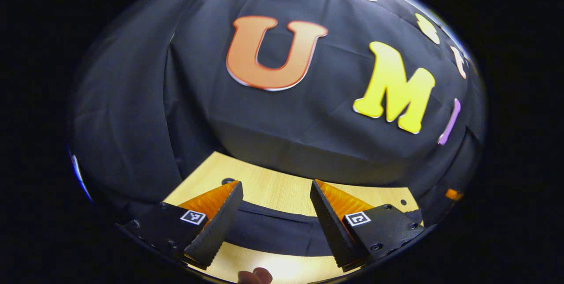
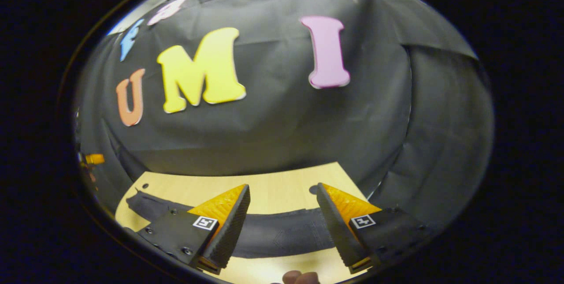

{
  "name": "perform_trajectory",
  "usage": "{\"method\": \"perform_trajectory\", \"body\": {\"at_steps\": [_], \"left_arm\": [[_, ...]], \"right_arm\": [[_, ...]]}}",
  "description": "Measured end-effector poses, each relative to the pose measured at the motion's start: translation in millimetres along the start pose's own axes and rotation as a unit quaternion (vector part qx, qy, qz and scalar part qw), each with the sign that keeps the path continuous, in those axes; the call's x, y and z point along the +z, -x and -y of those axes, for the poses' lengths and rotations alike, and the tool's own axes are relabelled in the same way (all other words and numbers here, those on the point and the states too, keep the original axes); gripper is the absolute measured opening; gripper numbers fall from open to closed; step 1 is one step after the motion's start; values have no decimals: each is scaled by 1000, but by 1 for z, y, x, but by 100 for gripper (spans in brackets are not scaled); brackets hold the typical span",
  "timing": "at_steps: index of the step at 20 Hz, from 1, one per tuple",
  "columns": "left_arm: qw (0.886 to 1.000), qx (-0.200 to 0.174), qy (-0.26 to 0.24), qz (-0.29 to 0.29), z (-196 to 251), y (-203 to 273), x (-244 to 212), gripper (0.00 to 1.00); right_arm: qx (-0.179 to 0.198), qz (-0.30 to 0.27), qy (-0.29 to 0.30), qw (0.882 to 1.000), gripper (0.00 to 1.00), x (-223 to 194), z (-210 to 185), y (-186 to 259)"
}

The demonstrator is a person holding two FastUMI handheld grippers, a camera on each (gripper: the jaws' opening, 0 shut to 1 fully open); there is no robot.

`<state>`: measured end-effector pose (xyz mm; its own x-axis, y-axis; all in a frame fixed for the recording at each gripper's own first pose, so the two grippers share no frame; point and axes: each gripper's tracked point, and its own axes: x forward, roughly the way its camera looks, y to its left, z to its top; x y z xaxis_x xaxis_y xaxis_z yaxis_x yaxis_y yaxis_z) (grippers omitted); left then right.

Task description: Grasp the waist and the cuffs of the jeans and fold them to make the two legs overlap; first hold the waist and fold one-third of the jeans toward the cuffs, then hold the cuffs and fold the remaining one-third in the same direction to finish folding.

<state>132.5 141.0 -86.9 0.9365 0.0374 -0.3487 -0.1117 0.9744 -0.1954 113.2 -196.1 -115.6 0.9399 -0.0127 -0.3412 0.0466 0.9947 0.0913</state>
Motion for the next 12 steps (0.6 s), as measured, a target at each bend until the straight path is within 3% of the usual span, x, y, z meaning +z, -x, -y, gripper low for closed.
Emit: {"method": "perform_trajectory", "body": {"at_steps": [4,5,7,12], "left_arm": [[998,-14,-30,59,47,61,5,98],[997,-14,-45,69,56,71,2,98],[996,3,-59,74,68,90,-9,99],[993,-20,-67,91,107,115,-29,98]], "right_arm": [[11,52,31,998,92,22,-22,88],[10,61,29,998,97,23,-24,108],[7,71,17,997,94,20,-20,130],[-11,45,15,999,93,-20,-6,156]]}}
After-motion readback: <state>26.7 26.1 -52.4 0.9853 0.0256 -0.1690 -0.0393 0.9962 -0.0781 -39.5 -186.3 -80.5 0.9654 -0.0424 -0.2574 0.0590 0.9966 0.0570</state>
